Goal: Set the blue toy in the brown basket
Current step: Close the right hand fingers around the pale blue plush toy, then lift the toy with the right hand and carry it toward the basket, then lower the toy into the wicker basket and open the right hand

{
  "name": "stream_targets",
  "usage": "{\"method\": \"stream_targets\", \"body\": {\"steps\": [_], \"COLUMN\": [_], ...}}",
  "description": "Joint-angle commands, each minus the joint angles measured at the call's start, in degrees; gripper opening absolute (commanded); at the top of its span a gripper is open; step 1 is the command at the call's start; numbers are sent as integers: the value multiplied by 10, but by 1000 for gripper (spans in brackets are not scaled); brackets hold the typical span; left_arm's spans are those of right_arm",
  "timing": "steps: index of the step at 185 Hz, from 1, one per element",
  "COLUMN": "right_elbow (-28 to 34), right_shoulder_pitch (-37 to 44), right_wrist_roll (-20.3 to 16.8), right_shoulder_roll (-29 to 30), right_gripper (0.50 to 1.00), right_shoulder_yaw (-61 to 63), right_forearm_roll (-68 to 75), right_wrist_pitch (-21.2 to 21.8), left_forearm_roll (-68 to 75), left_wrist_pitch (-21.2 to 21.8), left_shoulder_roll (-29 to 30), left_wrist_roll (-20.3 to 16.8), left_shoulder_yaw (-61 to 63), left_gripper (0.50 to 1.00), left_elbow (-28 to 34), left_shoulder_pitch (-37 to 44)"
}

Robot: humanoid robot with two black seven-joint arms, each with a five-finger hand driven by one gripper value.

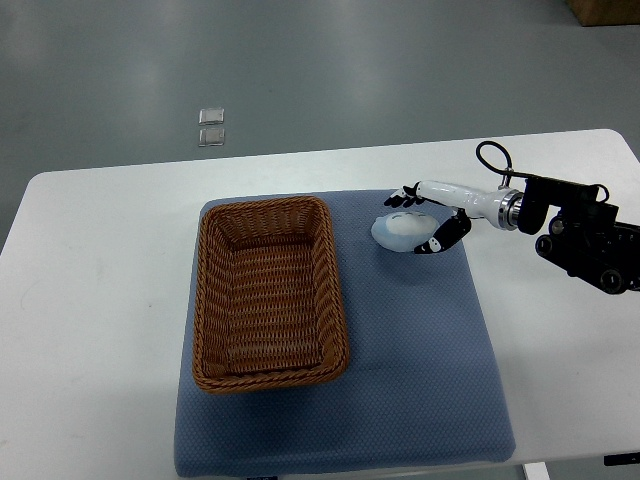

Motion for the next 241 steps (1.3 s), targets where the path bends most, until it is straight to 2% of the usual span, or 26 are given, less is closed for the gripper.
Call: {"method": "stream_targets", "body": {"steps": [1,14,28,93,120,138,205,241], "right_elbow": [1,2,2,5,8,26,84,84], "right_shoulder_pitch": [-1,0,0,14,29,29,78,130], "right_wrist_roll": [2,4,6,58,111,128,132,122], "right_shoulder_roll": [0,0,0,-3,0,6,38,93], "right_gripper": [660,596,501,500,500,500,500,500], "right_shoulder_yaw": [0,0,1,17,56,87,76,-31], "right_forearm_roll": [0,3,4,11,12,13,3,-4], "right_wrist_pitch": [-2,-2,-2,-2,-4,-2,6,11], "left_forearm_roll": [0,0,0,0,0,0,0,0], "left_wrist_pitch": [0,0,0,0,0,0,0,0], "left_shoulder_roll": [0,0,0,0,0,0,0,0], "left_wrist_roll": [0,0,0,0,0,0,0,0], "left_shoulder_yaw": [0,0,0,0,0,0,0,0], "left_gripper": [1000,1000,1000,1000,1000,1000,1000,1000], "left_elbow": [0,0,0,0,0,0,0,0], "left_shoulder_pitch": [0,0,0,0,0,0,0,0]}}
